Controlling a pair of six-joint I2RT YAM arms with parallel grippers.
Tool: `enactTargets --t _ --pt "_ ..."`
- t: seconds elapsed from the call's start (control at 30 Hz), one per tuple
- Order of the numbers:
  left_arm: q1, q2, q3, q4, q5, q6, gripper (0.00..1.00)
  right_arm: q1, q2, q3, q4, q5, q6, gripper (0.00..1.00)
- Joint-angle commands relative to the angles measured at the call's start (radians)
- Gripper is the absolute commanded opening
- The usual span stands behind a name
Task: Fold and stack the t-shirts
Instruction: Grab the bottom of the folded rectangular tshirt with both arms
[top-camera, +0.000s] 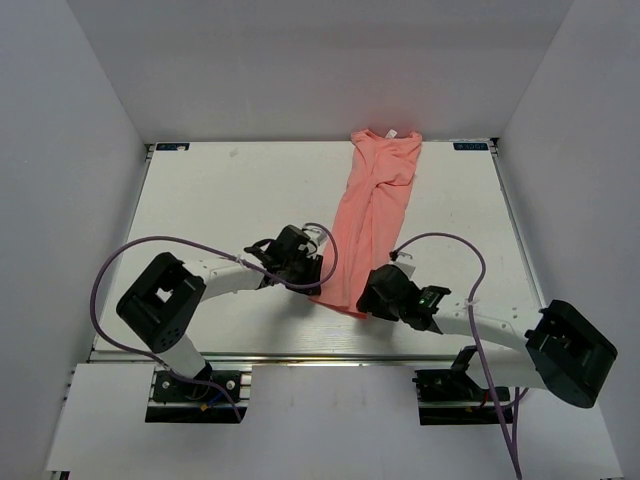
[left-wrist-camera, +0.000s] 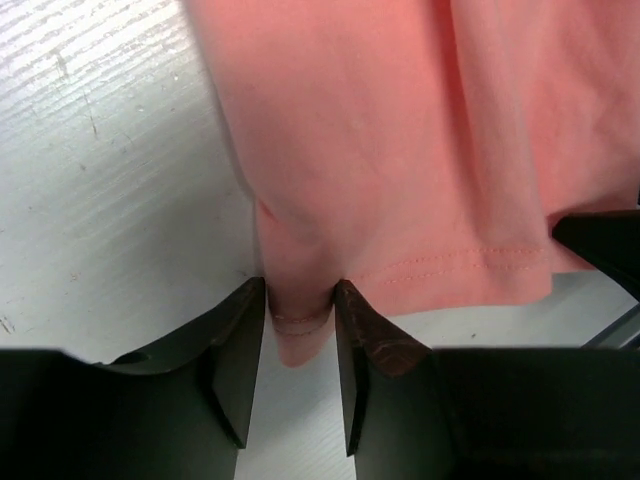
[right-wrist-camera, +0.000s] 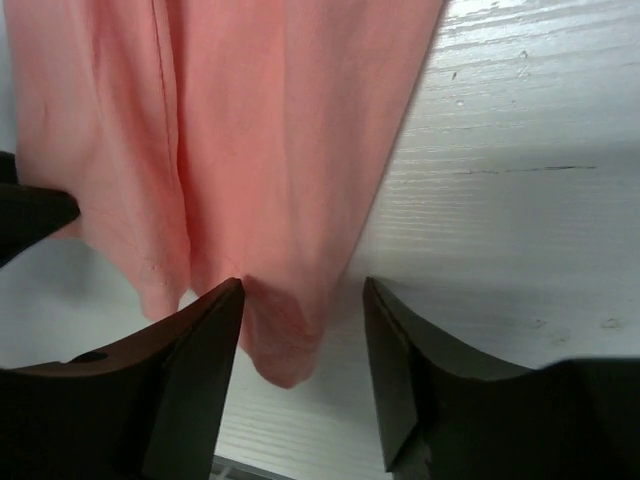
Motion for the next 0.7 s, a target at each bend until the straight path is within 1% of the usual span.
enactTargets --t 0.0,0.03,0.1,0.13,0.17,0.2,0.23,0.27,0.3,0.33,0.37,0.4,0.43,0.47,0.5,0.53,0.57,0.67 --pt "-0.015 0.005 0.026 -0.016 -0.007 0.011 0.44 -0.009 0.025 -0.021 0.051 -0.049 0.048 0.56" --pt "-0.016 0.005 0.026 -0.016 0.005 0.011 0.4 -0.014 0.019 -0.029 0.053 -0.058 0.051 0.52" --pt "-0.016 0.005 0.002 0.01 0.05 0.011 0.31 -0.02 0.0 -0.055 0.054 -0.061 0.063 0.38" --pt "-0.025 0.005 -0.008 0.022 0.064 0.011 0.16 -0.023 -0.014 -0.076 0.056 -0.069 0.066 0.32" --pt "-0.025 -0.005 -0.018 0.023 0.073 0.011 0.05 -0.023 -0.037 -0.081 0.054 -0.073 0.074 0.16" --pt "-0.025 -0.005 -0.018 0.023 0.073 0.0 0.0 -0.024 -0.063 -0.093 0.056 -0.081 0.083 0.06" --pt "-0.025 -0.005 -0.037 0.023 0.073 0.0 0.0 -0.028 -0.075 -0.127 0.045 -0.095 0.086 0.0" --pt "-0.025 -0.027 -0.047 0.013 0.064 -0.015 0.0 -0.029 -0.089 -0.139 0.041 -0.101 0.098 0.0" --pt "-0.016 -0.041 -0.06 0.013 0.055 -0.015 0.0 -0.031 -0.136 -0.151 0.027 -0.102 0.11 0.0" --pt "-0.016 -0.056 -0.081 0.013 0.039 -0.028 0.0 -0.035 -0.153 -0.199 -0.001 -0.107 0.111 0.0" --pt "-0.016 -0.082 -0.081 -0.005 0.007 -0.028 0.0 -0.037 -0.173 -0.21 -0.012 -0.107 0.114 0.0" --pt "-0.016 -0.093 -0.093 -0.014 -0.005 -0.028 0.0 -0.037 -0.22 -0.226 -0.024 -0.104 0.117 0.0" --pt "-0.016 -0.102 -0.104 -0.014 -0.005 -0.028 0.0 -0.04 -0.234 -0.234 -0.029 -0.111 0.103 0.0" --pt "-0.016 -0.102 -0.104 -0.014 0.004 -0.037 0.0 -0.037 -0.257 -0.24 -0.036 -0.118 0.1 0.0" --pt "-0.025 -0.114 -0.127 -0.014 0.022 -0.046 0.0 -0.035 -0.267 -0.239 -0.026 -0.131 0.057 0.0" --pt "-0.025 -0.114 -0.138 -0.005 0.047 -0.046 0.0 -0.035 -0.267 -0.239 -0.024 -0.157 0.043 0.0" --pt "-0.025 -0.125 -0.149 0.004 0.102 -0.057 0.0 -0.029 -0.262 -0.236 -0.013 -0.185 0.031 0.0" --pt "-0.046 -0.148 -0.169 0.004 0.142 -0.068 0.0 -0.028 -0.238 -0.221 0.005 -0.257 -0.029 0.0"
